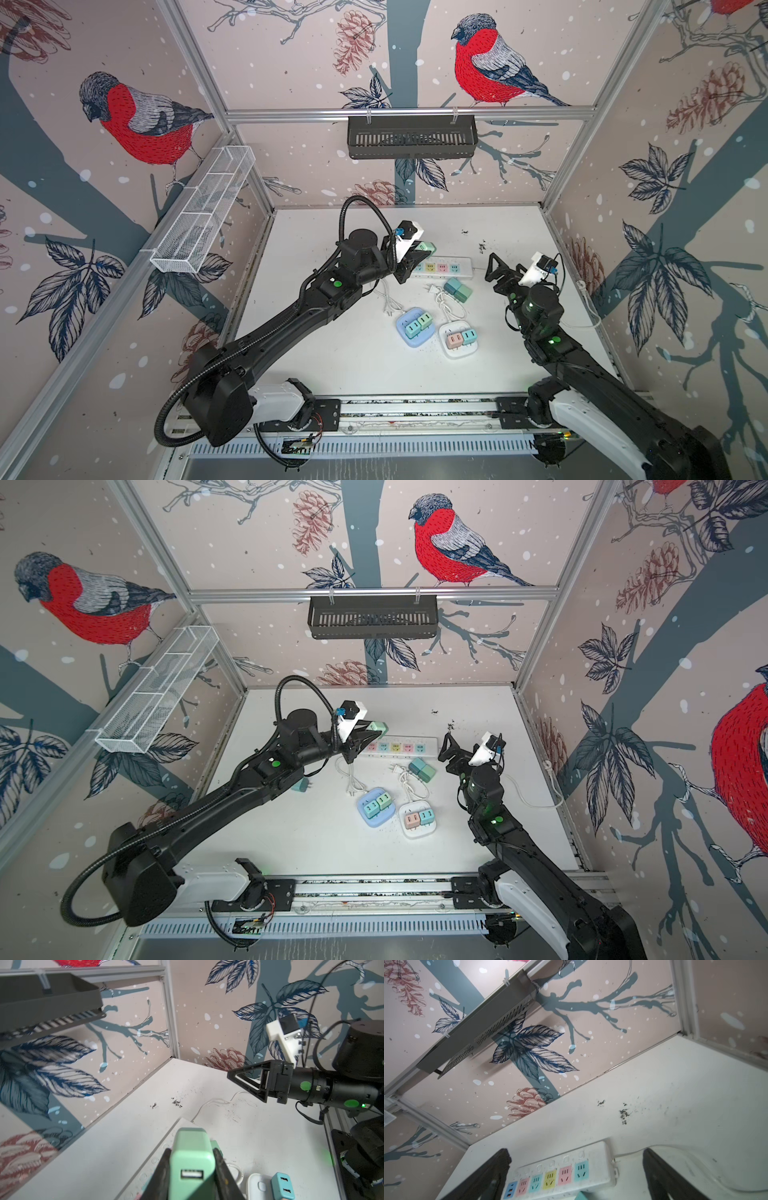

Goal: Insert the plug
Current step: 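Carry the green adapter with the left gripper over the power strip's far end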

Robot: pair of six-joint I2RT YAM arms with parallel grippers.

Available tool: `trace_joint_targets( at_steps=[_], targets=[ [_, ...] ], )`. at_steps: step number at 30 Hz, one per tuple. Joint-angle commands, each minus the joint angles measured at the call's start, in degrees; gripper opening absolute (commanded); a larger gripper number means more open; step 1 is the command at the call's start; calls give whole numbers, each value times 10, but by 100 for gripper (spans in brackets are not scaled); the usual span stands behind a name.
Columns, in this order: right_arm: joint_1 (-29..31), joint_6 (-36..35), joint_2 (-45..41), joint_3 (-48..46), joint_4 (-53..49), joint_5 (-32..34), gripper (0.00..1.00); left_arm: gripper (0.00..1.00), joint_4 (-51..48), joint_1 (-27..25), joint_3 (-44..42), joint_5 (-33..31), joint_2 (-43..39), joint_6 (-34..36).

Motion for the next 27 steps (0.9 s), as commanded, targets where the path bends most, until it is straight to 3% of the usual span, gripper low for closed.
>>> trace_joint_targets(
  at_steps=[1, 4, 8, 14, 17, 19, 27],
  targets=[
    [31, 18, 8, 9, -31, -7, 100, 0, 18, -1, 28, -17, 39, 52],
    [30, 36, -15, -9, -15, 26, 100, 0, -46, -1, 87, -16, 93, 99],
    [24, 8, -41, -10, -30, 37, 100, 0, -169, -2, 196, -52, 186, 166],
    [10, 26, -5, -33, 8, 89, 100, 0, -277, -14, 341, -67, 311, 222],
    [-13, 45, 21, -22, -8, 80, 100, 0, -351, -36, 430, -103, 376, 273],
    [-31, 66, 32, -21, -22, 70, 100, 0, -382, -47, 479, -130, 416, 271],
    [-123, 128, 34, -55, -21, 7, 100, 0, -453, -54, 621, -122, 532, 294]
  ],
)
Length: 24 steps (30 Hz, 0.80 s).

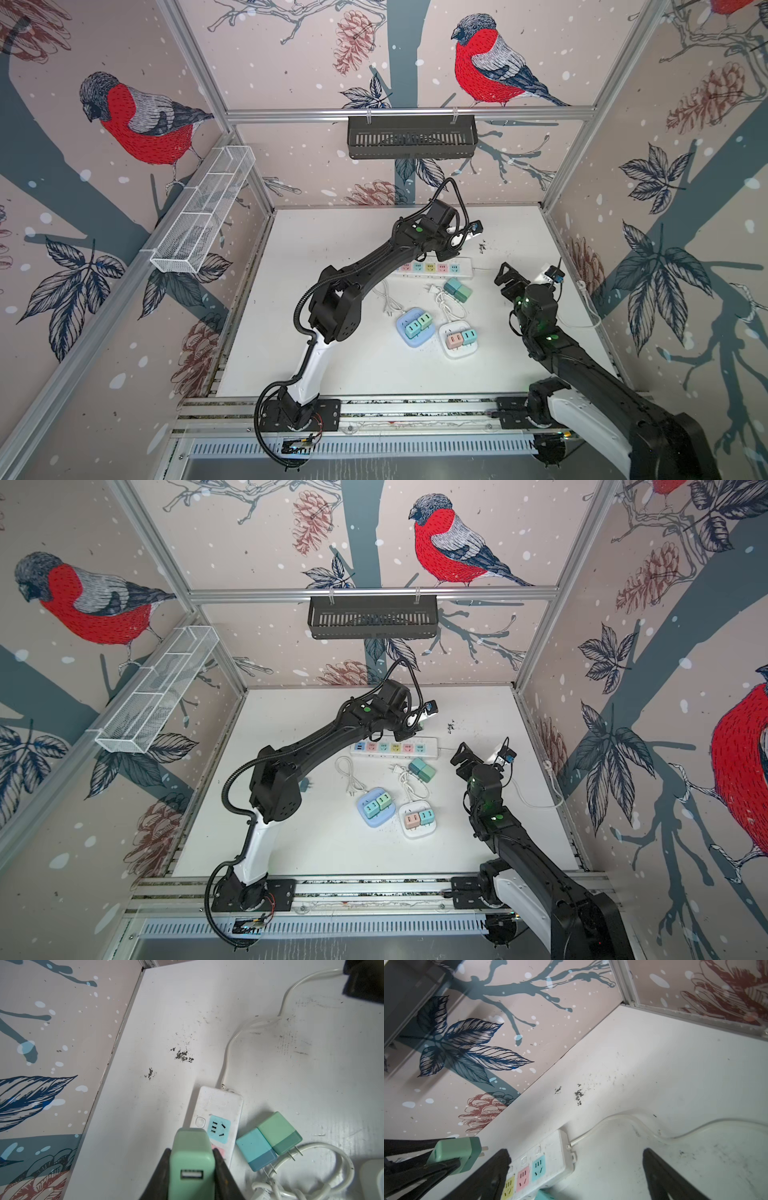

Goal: Insert the plug
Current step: 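Carry the green adapter with the left gripper over the power strip's far end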

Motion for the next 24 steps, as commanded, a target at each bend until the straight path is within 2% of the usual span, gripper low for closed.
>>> trace_joint_targets(
  at_steps=[1, 13, 24],
  targets=[
    [-17, 30, 0, -6, 10, -32, 100, 0, -45, -2, 36, -5, 28, 34],
    [-21, 26, 38, 15, -1, -68, 99, 0, -95, 2, 146, 19, 150, 68],
    [-20, 28, 56, 18, 6, -82, 99, 0, -121, 5, 147, 45, 168, 86]
  ],
)
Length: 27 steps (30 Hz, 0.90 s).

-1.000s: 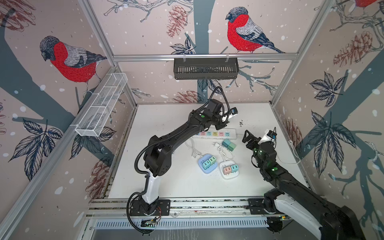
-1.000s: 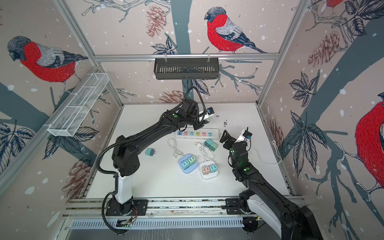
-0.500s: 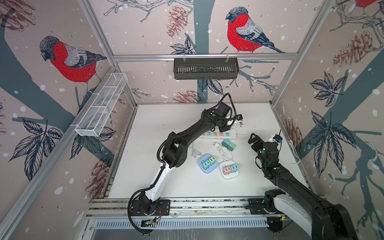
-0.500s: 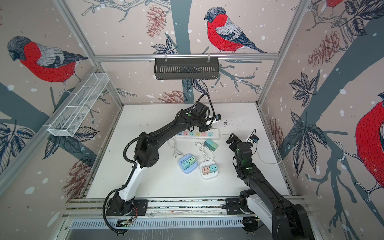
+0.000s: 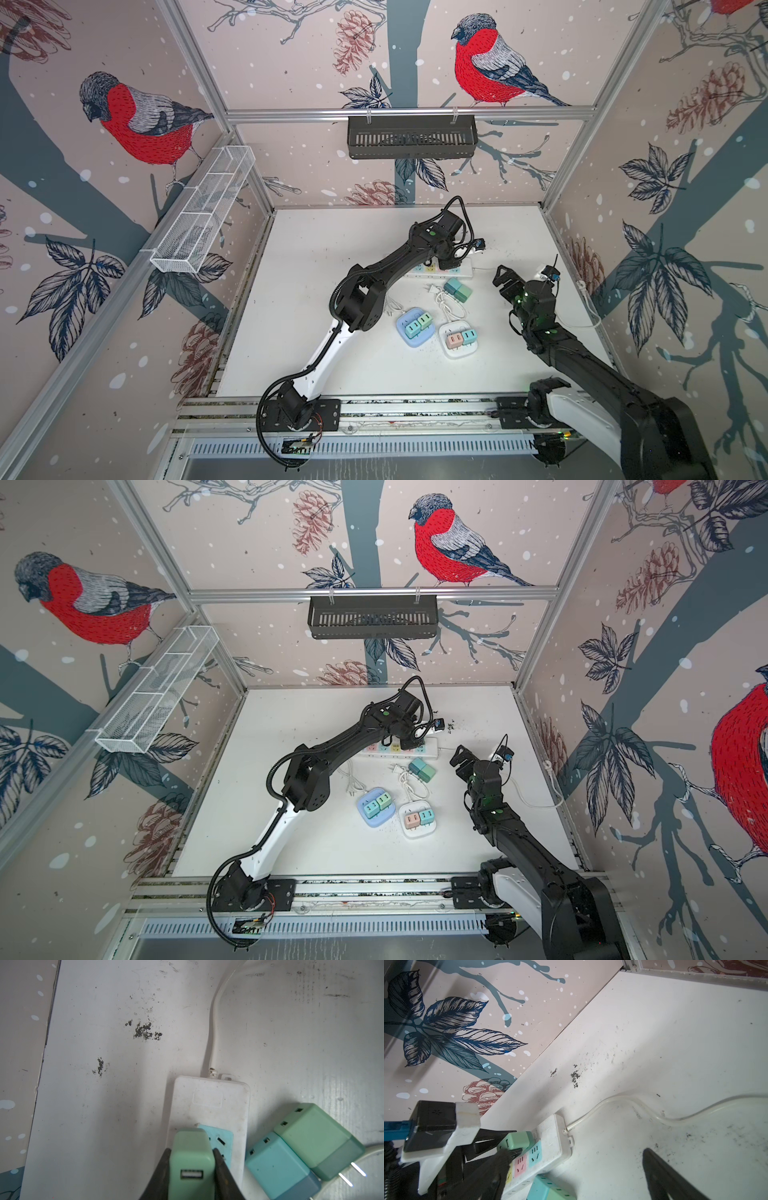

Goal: Insert the plug
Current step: 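Carry the green adapter with the left gripper over the power strip's far end, then lower and press the green adapter into the end socket of the power strip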

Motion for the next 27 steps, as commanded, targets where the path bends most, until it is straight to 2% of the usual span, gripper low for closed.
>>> trace_joint_targets(
  at_steps=[1, 10, 18, 23, 27],
  targets=[
    [1, 7, 5, 3, 11, -10, 99, 0, -44, 1, 3, 33, 2, 16],
    [1, 9, 5, 6, 6, -13, 99, 0, -66, 0, 5, 63, 3, 21],
    [2, 10, 6, 7, 6, -19, 99, 0, -87, 0, 16, 66, 15, 18],
    [2, 16, 10, 8, 3, -16, 99, 0, -153, 2, 64, 66, 34, 12],
    [2, 19, 22, 23, -17, -16, 99, 0, -194, 2, 65, 77, 27, 15]
  ],
)
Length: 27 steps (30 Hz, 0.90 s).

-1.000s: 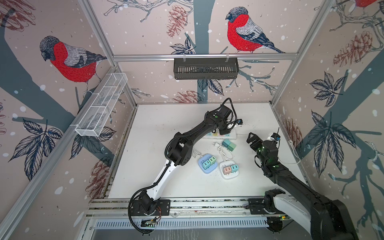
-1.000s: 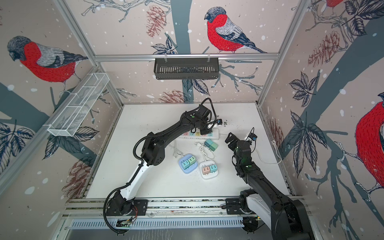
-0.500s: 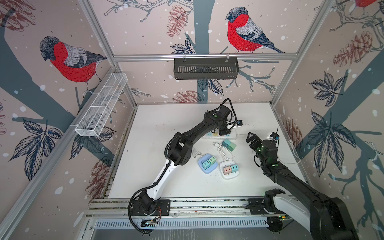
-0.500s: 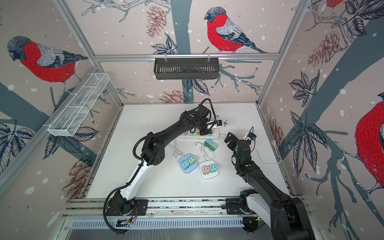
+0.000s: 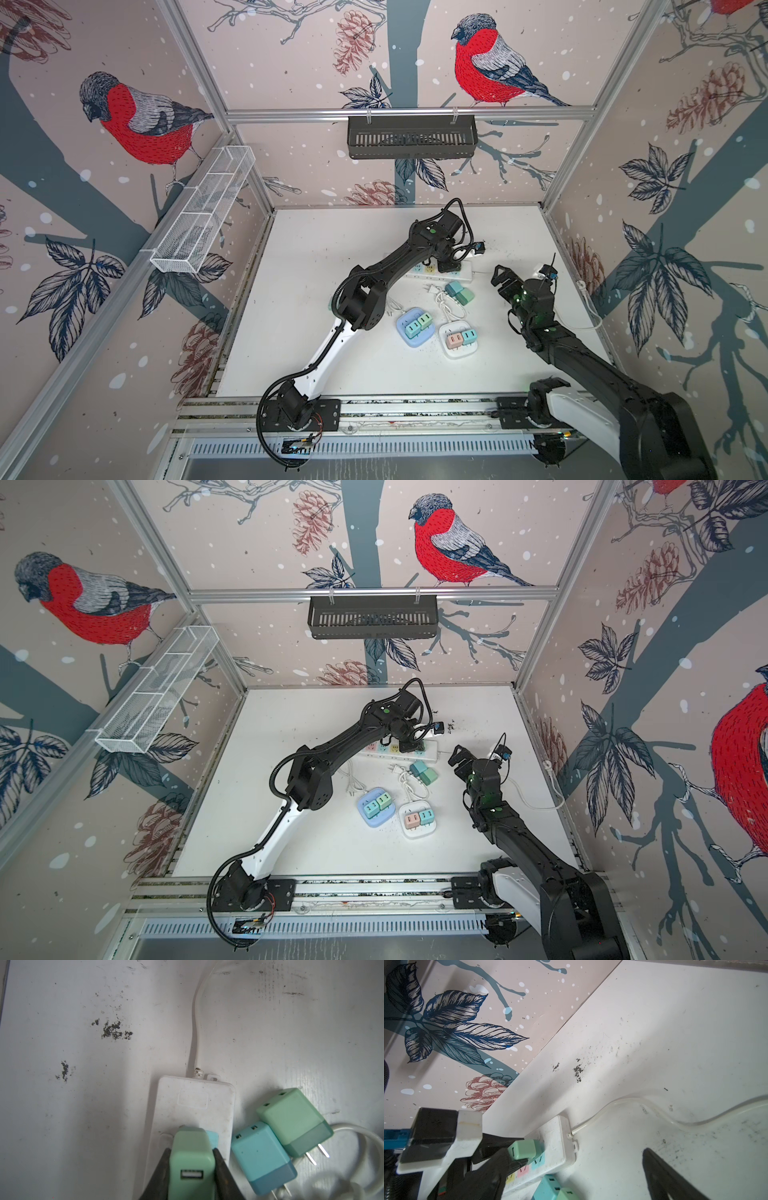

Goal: Insert the plug
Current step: 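Lower and press the green adapter into the end socket of the power strip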

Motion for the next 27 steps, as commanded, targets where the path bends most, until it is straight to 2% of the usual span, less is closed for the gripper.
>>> trace_joint_targets(
  at_steps=[1, 6, 11, 17, 27],
  targets=[
    [1, 6, 7, 11, -13, -1, 99, 0, -92, 1, 3, 22, -4, -1],
    [2, 11, 13, 12, -14, -5, 99, 0, -102, 2, 3, 34, -8, 1],
    [2, 36, 13, 6, -17, 18, 99, 0, -106, 8, 1, 39, 1, 4],
    [1, 39, 2, 6, -28, 19, 99, 0, -94, 10, -15, 7, 13, 26],
    [2, 27, 14, 15, -31, -7, 99, 2, -80, 7, -27, -5, 20, 36]
  ],
)
